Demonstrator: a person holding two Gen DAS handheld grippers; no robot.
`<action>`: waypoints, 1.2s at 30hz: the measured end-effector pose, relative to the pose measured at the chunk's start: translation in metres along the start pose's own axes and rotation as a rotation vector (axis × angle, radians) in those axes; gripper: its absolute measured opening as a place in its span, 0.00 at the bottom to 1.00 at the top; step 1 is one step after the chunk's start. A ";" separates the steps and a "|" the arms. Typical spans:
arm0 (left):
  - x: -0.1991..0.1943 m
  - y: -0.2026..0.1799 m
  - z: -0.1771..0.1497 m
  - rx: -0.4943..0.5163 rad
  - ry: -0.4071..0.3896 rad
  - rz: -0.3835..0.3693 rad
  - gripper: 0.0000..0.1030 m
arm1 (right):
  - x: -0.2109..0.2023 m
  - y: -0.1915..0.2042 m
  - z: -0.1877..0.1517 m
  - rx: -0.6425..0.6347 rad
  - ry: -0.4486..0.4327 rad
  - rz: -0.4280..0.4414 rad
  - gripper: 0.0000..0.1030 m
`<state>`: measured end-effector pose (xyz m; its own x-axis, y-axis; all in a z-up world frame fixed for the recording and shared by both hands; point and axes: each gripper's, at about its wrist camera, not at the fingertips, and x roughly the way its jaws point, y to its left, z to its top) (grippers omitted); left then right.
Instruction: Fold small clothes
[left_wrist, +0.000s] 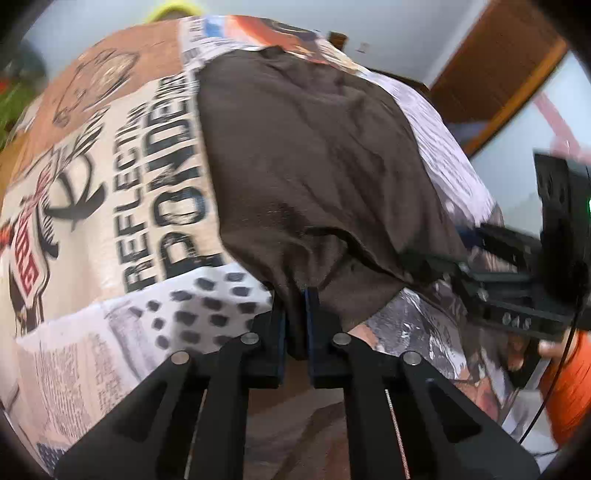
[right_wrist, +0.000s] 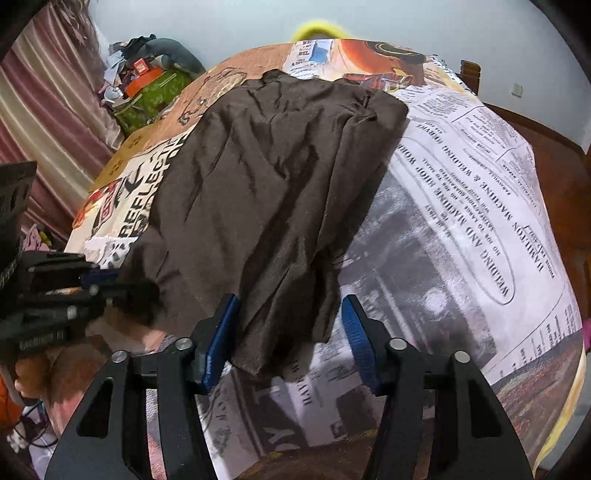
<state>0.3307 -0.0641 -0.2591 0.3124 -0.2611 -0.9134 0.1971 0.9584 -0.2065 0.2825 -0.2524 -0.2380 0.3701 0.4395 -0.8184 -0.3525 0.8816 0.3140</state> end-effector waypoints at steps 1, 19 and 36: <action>-0.003 0.005 -0.001 -0.016 -0.006 0.004 0.06 | -0.001 0.002 0.000 -0.006 -0.003 0.001 0.50; -0.068 0.062 -0.007 -0.018 -0.132 0.152 0.20 | -0.026 0.009 0.010 -0.062 -0.067 -0.100 0.50; -0.005 0.042 0.132 0.027 -0.159 0.032 0.46 | 0.008 -0.002 0.112 -0.061 -0.157 -0.041 0.50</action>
<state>0.4603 -0.0377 -0.2171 0.4621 -0.2473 -0.8517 0.2092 0.9636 -0.1663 0.3821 -0.2319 -0.1913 0.5134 0.4287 -0.7434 -0.3837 0.8895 0.2480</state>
